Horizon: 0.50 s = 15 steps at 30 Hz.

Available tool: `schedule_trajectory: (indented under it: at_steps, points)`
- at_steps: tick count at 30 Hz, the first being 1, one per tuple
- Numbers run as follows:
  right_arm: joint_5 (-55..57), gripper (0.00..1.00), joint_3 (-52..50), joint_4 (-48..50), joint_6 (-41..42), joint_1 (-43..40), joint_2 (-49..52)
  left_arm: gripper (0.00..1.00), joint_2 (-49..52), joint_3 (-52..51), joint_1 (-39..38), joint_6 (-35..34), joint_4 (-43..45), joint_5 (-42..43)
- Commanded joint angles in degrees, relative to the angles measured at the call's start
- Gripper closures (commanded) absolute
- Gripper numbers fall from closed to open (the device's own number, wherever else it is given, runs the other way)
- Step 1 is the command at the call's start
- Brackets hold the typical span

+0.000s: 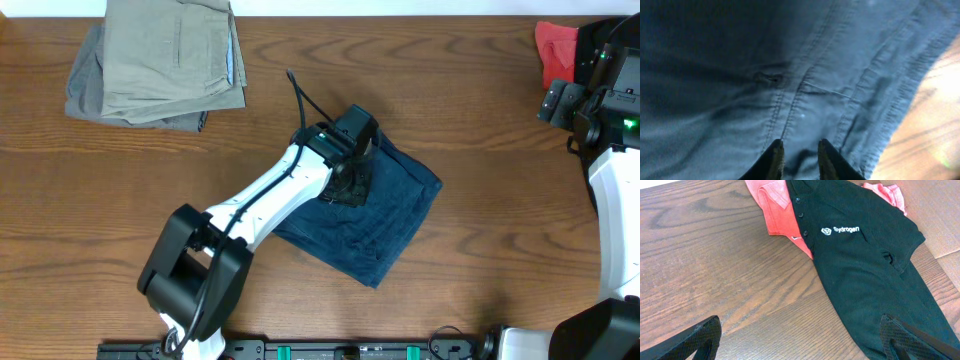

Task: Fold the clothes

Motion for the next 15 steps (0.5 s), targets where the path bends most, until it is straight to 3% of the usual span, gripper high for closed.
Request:
schedule_trajectory:
  at_steps: [1,5,15]
  points:
    - [0.7,0.01,0.1,0.0,0.5,-0.3,0.2,0.81,3.2,-1.3,-0.1,-2.3,0.4,-0.9]
    - [0.7,0.01,0.1,0.0,0.5,-0.3,0.2,0.89,6.5,-1.3,-0.7,-2.2,1.6,6.3]
    - [0.7,0.01,0.1,0.0,0.5,-0.3,0.2,0.89,12.1,-1.3,-6.0,-5.6,9.2,15.8]
